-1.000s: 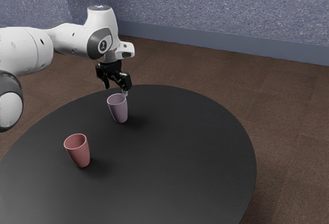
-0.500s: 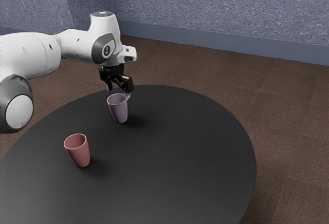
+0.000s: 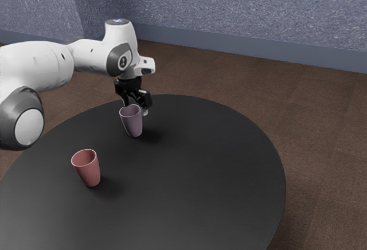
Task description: Place the left cup onto the right cup
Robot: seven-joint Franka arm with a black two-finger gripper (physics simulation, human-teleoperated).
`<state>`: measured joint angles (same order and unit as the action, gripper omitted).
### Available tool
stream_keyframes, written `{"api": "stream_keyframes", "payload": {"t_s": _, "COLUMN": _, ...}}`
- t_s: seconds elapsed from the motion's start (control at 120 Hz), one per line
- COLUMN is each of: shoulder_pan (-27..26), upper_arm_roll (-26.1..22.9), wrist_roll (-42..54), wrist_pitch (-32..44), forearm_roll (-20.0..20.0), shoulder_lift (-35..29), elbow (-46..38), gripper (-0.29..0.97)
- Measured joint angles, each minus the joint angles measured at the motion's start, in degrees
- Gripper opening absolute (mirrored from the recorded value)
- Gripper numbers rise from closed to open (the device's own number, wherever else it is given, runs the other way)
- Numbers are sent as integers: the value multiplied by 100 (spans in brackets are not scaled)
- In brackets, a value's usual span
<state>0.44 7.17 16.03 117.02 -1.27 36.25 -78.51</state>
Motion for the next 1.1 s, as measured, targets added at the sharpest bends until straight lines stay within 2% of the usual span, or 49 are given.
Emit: {"api": "stream_keyframes", "payload": {"t_s": 1.1, "shoulder_pan": 123, "upper_arm_roll": -6, "wrist_roll": 218, "wrist_pitch": 350, "forearm_roll": -198, "shoulder_lift": 582, "elbow": 286, "gripper": 68}}
